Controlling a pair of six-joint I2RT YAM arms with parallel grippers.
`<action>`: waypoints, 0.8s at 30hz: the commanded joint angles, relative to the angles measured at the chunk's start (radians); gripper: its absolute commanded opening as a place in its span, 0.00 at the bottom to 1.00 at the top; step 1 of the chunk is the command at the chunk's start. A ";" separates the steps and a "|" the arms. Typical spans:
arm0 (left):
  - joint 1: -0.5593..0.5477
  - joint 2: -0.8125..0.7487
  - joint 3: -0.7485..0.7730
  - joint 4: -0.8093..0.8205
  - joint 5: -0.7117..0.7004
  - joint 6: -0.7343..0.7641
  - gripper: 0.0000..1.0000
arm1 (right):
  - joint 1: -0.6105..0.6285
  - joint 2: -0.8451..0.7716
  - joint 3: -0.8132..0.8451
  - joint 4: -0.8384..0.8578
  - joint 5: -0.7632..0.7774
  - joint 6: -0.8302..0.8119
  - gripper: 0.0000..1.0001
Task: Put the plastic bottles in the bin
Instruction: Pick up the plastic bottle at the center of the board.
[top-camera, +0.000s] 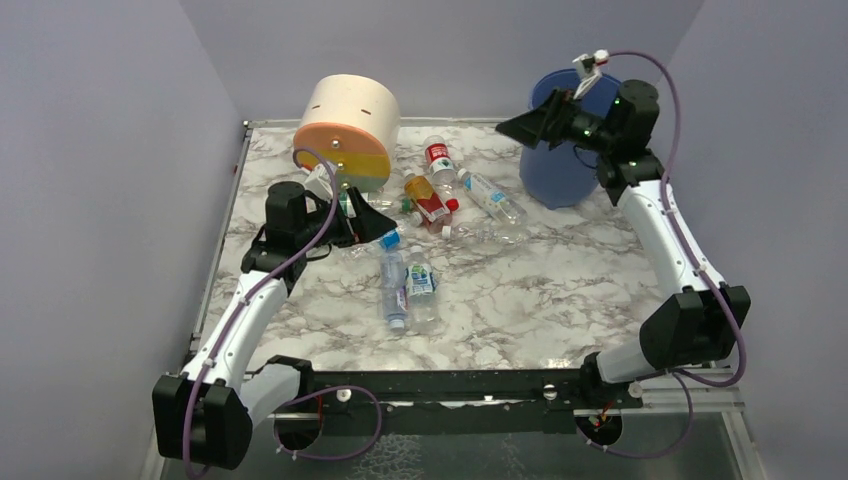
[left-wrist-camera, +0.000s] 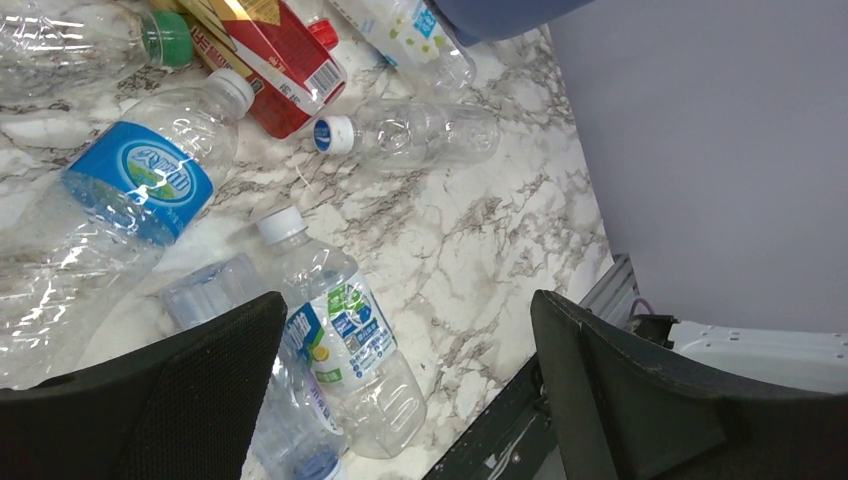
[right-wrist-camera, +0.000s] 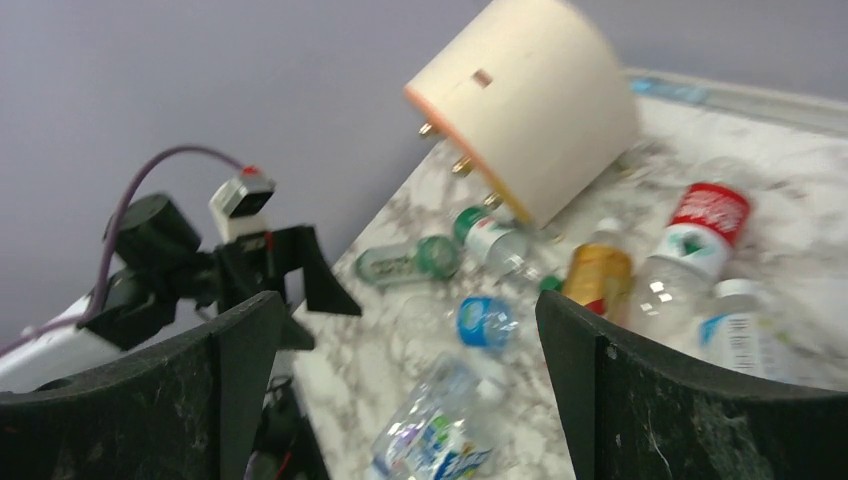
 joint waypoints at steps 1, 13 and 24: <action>-0.002 -0.038 -0.015 -0.076 -0.036 0.045 0.99 | 0.161 -0.071 -0.072 -0.059 -0.038 -0.027 0.99; -0.017 -0.076 -0.151 -0.009 0.051 -0.050 0.99 | 0.279 -0.212 -0.440 -0.084 0.067 -0.067 1.00; -0.179 -0.093 -0.194 0.017 0.033 -0.148 0.99 | 0.353 -0.277 -0.627 -0.115 0.110 -0.038 1.00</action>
